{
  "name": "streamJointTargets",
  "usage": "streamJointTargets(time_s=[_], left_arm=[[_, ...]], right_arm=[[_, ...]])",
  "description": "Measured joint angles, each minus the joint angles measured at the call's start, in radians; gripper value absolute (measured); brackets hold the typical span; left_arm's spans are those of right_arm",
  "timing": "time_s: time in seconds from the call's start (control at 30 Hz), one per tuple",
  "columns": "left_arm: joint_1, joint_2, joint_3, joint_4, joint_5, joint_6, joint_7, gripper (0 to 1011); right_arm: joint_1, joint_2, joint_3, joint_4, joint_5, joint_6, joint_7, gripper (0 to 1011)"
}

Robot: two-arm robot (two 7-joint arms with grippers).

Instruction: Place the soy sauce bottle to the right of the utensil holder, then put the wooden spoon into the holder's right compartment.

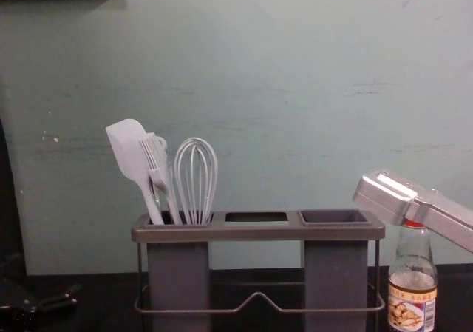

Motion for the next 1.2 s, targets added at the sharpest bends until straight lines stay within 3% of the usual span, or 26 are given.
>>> streamJointTargets(time_s=[0.47,0.77,1.2], left_arm=[[0.000,0.000,0.000,0.000,0.000,0.000,0.000,1005],[0.000,0.000,0.000,0.000,0.000,0.000,0.000,1005],[0.000,0.000,0.000,0.000,0.000,0.000,0.000,1005]], right_arm=[[0.000,0.000,0.001,0.000,0.004,0.001,0.000,1003],[0.000,0.000,0.001,0.000,0.005,0.002,0.000,834],[0.000,0.000,0.001,0.000,0.006,0.002,0.000,833]])
